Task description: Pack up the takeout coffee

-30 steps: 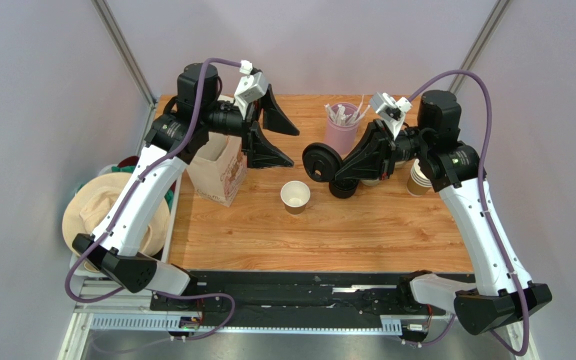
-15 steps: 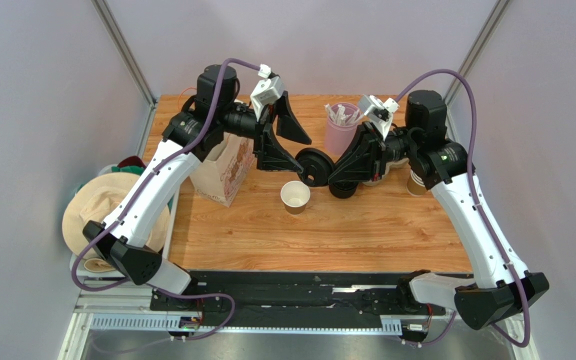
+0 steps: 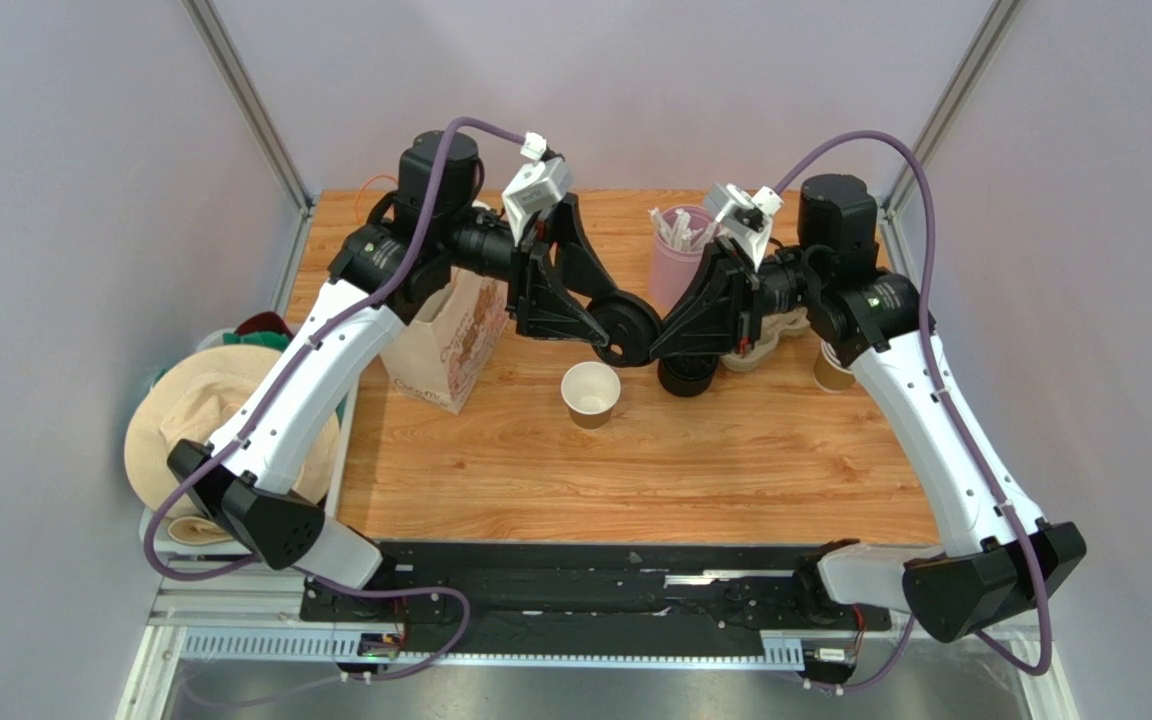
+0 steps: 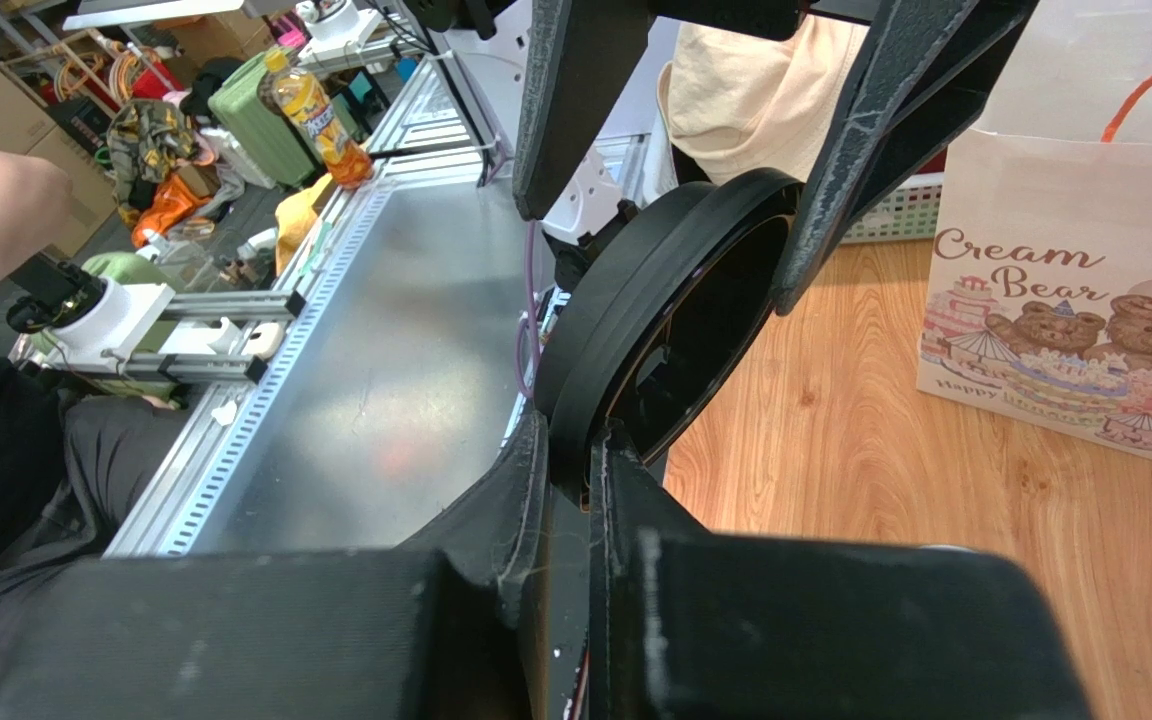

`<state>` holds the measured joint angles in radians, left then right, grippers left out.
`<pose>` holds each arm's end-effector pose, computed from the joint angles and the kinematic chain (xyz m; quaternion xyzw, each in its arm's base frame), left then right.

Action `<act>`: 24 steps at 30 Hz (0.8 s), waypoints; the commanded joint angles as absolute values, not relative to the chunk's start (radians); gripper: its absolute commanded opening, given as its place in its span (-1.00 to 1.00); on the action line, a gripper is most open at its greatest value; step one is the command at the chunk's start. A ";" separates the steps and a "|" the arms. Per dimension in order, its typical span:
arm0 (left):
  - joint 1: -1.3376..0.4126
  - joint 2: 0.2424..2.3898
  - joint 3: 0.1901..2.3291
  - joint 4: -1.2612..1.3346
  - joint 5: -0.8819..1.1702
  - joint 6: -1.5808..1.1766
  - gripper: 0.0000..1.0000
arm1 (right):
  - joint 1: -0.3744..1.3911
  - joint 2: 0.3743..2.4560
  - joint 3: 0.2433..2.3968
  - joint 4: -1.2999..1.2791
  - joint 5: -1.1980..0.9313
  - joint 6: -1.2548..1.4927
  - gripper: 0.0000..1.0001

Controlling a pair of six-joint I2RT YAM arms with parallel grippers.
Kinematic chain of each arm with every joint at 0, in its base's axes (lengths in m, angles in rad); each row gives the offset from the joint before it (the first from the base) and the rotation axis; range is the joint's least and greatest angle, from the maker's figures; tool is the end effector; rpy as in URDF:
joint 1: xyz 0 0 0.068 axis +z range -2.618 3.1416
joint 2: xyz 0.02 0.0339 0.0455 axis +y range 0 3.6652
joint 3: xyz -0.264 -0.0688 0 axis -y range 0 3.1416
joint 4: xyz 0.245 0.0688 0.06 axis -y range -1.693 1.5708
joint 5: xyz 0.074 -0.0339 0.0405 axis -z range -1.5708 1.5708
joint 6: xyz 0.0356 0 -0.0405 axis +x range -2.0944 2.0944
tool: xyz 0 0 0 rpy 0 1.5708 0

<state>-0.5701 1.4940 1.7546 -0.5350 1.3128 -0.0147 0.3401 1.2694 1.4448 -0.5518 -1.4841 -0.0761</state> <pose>0.2348 -0.1914 0.4753 0.5275 0.5063 -0.6037 0.3178 0.2183 0.1149 0.4391 -0.4977 0.5178 0.6085 0.3373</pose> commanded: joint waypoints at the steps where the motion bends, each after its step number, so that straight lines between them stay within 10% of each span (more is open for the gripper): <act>1: -0.575 1.486 1.749 -0.531 1.351 -0.002 0.37 | 0.345 1.270 1.499 -0.514 -1.540 -0.060 -0.88; 24: -0.584 1.485 1.740 -0.558 1.336 0.044 -0.38 | 0.354 1.302 1.546 -0.517 -1.517 -0.054 -0.74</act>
